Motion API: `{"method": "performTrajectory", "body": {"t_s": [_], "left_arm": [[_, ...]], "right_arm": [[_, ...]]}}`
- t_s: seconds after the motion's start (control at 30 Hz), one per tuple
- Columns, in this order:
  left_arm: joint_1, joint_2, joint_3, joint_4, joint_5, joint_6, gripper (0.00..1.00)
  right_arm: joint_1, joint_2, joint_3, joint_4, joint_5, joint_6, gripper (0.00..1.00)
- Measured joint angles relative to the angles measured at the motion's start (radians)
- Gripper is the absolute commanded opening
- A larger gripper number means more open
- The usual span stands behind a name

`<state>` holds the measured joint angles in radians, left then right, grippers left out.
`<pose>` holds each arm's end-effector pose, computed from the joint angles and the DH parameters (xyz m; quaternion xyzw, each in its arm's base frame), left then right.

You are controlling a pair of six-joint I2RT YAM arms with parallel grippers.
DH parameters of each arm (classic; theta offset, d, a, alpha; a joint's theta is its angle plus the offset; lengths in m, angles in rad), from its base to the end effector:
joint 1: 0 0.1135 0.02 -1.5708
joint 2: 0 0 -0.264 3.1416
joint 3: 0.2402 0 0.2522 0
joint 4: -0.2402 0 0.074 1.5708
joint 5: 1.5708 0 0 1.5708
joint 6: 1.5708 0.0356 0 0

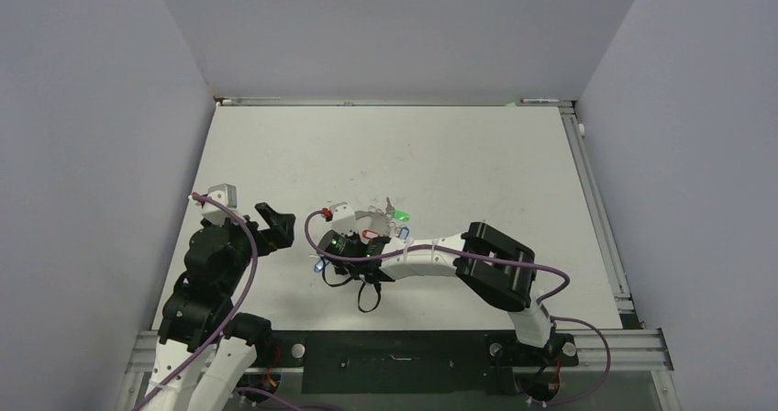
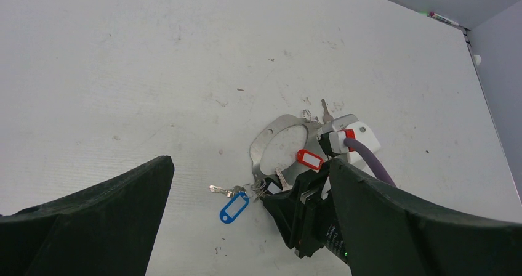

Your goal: Put the keys on the keyring

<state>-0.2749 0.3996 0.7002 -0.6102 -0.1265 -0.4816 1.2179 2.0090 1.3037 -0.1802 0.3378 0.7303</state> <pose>0.0947 -0.0220 0.3127 -0.1202 0.7979 -0.1699 0.5657 0.1581 0.3952 0.1561 -0.1693 0.9146 0.1850 0.3171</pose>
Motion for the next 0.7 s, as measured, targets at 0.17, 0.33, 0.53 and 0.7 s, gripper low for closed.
{"method": "performTrajectory", "body": {"t_s": [0.17,0.33,0.53,0.7], "left_arm": [[0.0,0.0,0.0,0.0,0.0,0.0,0.96],[0.0,0.0,0.0,0.0,0.0,0.0,0.96],[0.0,0.0,0.0,0.0,0.0,0.0,0.96],[0.0,0.0,0.0,0.0,0.0,0.0,0.96]], "right_arm": [[0.0,0.017,0.003,-0.007,0.005,0.0,0.16],[-0.001,0.017,0.009,-0.013,0.007,0.0,0.16],[-0.005,0.017,0.013,-0.023,0.014,-0.003,0.16],[-0.008,0.017,0.02,-0.024,0.022,-0.011,0.16]]}}
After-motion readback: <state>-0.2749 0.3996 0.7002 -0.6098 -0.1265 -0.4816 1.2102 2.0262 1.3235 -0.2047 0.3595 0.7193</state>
